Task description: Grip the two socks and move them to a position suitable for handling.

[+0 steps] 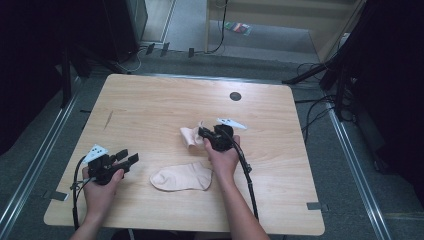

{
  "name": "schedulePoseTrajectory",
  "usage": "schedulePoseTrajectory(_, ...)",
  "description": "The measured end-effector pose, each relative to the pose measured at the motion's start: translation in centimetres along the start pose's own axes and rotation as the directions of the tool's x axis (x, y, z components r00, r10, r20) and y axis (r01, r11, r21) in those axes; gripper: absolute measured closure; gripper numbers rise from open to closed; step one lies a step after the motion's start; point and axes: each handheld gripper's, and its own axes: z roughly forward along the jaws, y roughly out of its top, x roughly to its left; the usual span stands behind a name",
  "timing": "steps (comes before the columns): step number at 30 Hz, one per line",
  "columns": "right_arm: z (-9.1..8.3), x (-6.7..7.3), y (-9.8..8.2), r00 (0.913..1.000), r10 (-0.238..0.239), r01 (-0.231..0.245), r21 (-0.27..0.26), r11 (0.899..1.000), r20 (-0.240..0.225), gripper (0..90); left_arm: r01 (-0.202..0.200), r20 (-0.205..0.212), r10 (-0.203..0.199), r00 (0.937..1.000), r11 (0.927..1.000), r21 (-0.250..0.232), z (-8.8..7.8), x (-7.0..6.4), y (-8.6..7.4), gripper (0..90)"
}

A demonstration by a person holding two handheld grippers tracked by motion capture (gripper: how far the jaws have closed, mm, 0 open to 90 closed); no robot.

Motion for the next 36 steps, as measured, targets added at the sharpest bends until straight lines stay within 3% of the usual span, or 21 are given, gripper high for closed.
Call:
schedulePoseTrajectory(5,-0.6,-2.6,-0.5,0.9943,0.014,-0.016,0.014,1.0,0.106,63.9,0.001,0.0,-0.001,1.0,1.0,0.001,0.0,0.0,0.0,45.6)
schedulePoseTrajectory(6,-0.9,-3.0,-0.5,0.9881,0.006,-0.008,0.013,1.0,0.154,62.6,0.0,0.0,0.0,1.0,1.0,0.001,0.0,0.0,0.0,45.6)
schedulePoseTrajectory(8,-1.5,-3.5,-0.5,0.9781,-0.001,0.0,0.007,1.0,0.208,60.4,0.0,0.0,0.0,1.0,1.0,0.001,0.0,0.0,0.0,45.6)
schedulePoseTrajectory(10,-2.2,-3.3,-0.5,0.9628,-0.038,0.045,-0.021,0.999,0.267,60.3,0.0,-0.001,0.0,1.0,1.0,0.003,0.0,0.0,0.0,45.6)
schedulePoseTrajectory(11,-2.3,-2.8,-0.4,0.9616,-0.064,0.074,-0.027,0.997,0.267,61.0,-0.002,-0.001,0.002,1.0,1.0,0.004,0.0,0.0,0.0,45.6)
schedulePoseTrajectory(13,-2.4,-1.7,-0.5,0.9672,-0.118,0.128,-0.028,0.991,0.225,66.9,-0.001,-0.003,0.001,1.0,1.0,0.001,0.1,0.0,0.0,45.7)
schedulePoseTrajectory(15,-1.8,0.0,-0.8,0.9711,-0.173,0.174,0.006,0.985,0.165,72.7,-0.001,-0.003,0.001,1.0,1.0,0.001,0.1,-0.1,0.0,45.7)
schedulePoseTrajectory(17,-0.8,1.3,-1.0,0.9677,-0.217,0.211,0.055,0.976,0.128,73.4,-0.002,-0.002,0.002,1.0,1.0,0.003,0.0,-0.1,0.0,45.6)
schedulePoseTrajectory(18,-0.3,1.8,-1.2,0.9632,-0.237,0.229,0.068,0.971,0.127,72.8,-0.003,-0.002,0.003,1.0,1.0,0.003,0.0,-0.1,0.0,45.6)
schedulePoseTrajectory(21,1.1,2.8,-1.6,0.9336,-0.297,0.285,0.09,0.954,0.199,66.5,-0.003,0.001,0.003,1.0,1.0,0.003,0.0,0.0,0.0,45.6)
schedulePoseTrajectory(24,2.1,3.0,-2.1,0.9194,-0.318,0.297,0.121,0.947,0.231,63.9,0.002,0.004,-0.002,1.0,1.0,0.002,0.0,0.0,0.0,45.6)
schedulePoseTrajectory(26,2.5,3.0,-2.5,0.9075,-0.339,0.311,0.147,0.939,0.248,65.3,0.002,0.006,-0.002,1.0,1.0,0.002,0.0,0.0,0.0,45.6)
schedulePoseTrajectory(28,2.9,3.0,-2.9,0.8877,-0.371,0.338,0.161,0.927,0.272,74.8,0.002,0.007,-0.002,1.0,1.0,0.001,0.0,0.0,0.0,45.6)
schedulePoseTrajectory(29,2.8,3.0,-2.9,0.887,-0.37,0.336,0.162,0.928,0.276,80.1,0.001,0.006,-0.001,1.0,1.0,0.002,0.0,0.0,0.0,45.6)
schedulePoseTrajectory(31,2.6,2.8,-2.6,0.9043,-0.343,0.31,0.16,0.937,0.255,86.1,0.001,0.004,-0.001,1.0,1.0,0.002,0.0,0.0,0.0,45.6)
schedulePoseTrajectory(35,1.6,2.6,-2.1,0.9327,-0.292,0.27,0.127,0.955,0.212,87.4,0.0,0.004,0.0,1.0,1.0,0.003,0.0,0.0,0.0,45.6)
schedulePoseTrajectory(36,1.2,2.4,-1.9,0.9353,-0.29,0.272,0.113,0.956,0.202,87.3,0.0,0.004,0.0,1.0,1.0,0.003,0.1,0.0,0.0,45.6)
